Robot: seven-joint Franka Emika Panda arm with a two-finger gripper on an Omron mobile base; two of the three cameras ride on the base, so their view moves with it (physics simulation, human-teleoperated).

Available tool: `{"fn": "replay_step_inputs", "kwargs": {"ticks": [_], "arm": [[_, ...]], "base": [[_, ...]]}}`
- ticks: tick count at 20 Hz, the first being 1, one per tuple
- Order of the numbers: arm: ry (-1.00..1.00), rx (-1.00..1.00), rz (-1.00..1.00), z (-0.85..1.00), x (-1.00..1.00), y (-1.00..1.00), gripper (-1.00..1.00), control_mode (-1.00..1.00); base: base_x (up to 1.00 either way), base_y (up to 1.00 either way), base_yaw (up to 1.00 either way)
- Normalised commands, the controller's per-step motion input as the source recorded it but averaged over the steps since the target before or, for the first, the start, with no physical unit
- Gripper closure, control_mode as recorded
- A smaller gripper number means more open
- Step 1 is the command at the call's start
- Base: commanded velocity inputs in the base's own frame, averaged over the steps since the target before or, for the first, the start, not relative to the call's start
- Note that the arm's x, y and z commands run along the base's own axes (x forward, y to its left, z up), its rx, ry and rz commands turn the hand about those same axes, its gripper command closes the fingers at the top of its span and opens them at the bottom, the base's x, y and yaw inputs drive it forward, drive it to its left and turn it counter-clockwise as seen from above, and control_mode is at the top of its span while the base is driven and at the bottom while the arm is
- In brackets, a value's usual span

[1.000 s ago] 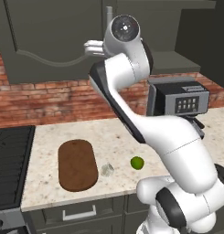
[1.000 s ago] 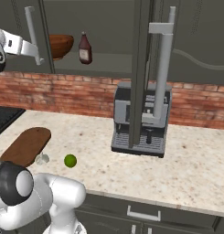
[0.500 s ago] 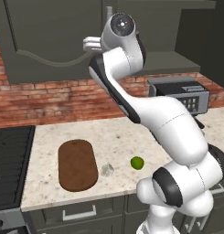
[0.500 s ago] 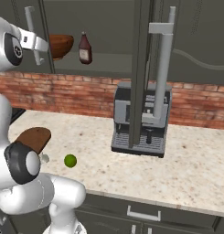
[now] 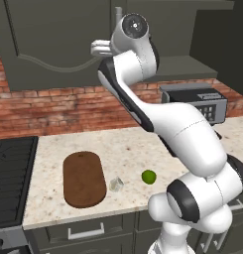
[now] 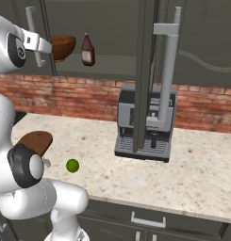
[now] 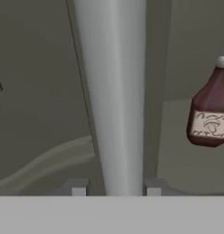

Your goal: Open the cabinet. Place the bowl and condiment on the counter. Then place the lime and garlic on the cutting board.

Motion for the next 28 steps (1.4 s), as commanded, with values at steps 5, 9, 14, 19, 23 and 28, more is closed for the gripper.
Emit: {"fn": "replay_step_inputs", "kwargs": {"ticks": [5,9,14,19,23,28], "arm": [[0.11,0.00,0.00,-0.05,0.00,0.04,1.00,-1.00],[0.02,0.00,0.01,-0.02,-0.44,0.48,1.00,-1.00],[0.00,0.00,0.08,-0.01,-1.00,0.98,1.00,-1.00],[0.00,0.00,0.12,0.00,-1.00,1.00,1.00,-1.00],[0.00,0.00,0.14,0.00,-1.00,1.00,1.00,-1.00],[0.00,0.00,0.08,-0.01,-0.89,0.67,-1.00,-1.00]], "base": [[0.00,0.00,0.00],[0.00,0.00,0.00],[0.00,0.00,0.00],[0.00,0.00,0.00],[0.00,0.00,0.00],[0.00,0.00,0.00]]}}
